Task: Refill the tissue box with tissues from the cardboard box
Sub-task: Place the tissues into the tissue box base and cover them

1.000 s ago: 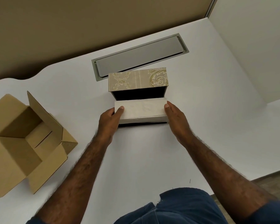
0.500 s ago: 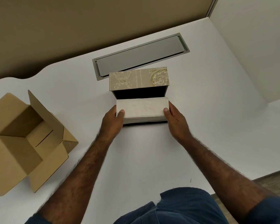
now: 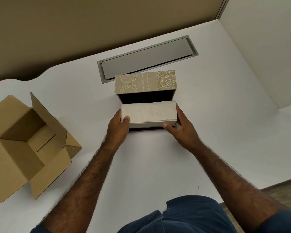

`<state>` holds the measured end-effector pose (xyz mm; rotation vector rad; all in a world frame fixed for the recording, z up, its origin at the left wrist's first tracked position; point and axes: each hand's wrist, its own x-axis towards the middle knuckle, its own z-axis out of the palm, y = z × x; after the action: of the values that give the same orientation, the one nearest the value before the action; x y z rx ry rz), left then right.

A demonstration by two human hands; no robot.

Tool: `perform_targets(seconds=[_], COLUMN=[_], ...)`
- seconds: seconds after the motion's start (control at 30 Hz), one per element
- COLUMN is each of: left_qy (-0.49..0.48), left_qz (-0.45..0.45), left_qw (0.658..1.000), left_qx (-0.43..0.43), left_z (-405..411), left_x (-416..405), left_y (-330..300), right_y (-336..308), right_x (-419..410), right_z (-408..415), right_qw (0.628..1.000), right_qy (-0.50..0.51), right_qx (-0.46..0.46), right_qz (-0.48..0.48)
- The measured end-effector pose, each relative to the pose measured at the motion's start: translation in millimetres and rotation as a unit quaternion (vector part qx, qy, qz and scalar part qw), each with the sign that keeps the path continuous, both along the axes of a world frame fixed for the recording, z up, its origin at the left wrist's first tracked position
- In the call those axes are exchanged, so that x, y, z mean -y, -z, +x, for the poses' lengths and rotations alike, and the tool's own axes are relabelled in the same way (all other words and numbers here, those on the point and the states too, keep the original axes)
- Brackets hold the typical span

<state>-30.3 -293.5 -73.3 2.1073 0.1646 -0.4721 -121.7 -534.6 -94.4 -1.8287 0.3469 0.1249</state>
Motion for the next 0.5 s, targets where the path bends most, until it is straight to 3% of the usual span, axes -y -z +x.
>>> perform_targets(seconds=[0.3,0.5], left_qy=[0.000,-0.055], left_qz=[-0.008,-0.027], left_qw=[1.000,0.996], left_qx=[-0.009,0.066], left_z=[-3,29], left_x=[-6,-12], left_y=[3,-7], right_y=[-1,-18], right_x=[1,18], right_z=[4,27], right_qw=[1.000,0.999], right_qy=[-0.009,0.044], right_qx=[-0.011,0.012], right_qz=[-0.025,-0.031])
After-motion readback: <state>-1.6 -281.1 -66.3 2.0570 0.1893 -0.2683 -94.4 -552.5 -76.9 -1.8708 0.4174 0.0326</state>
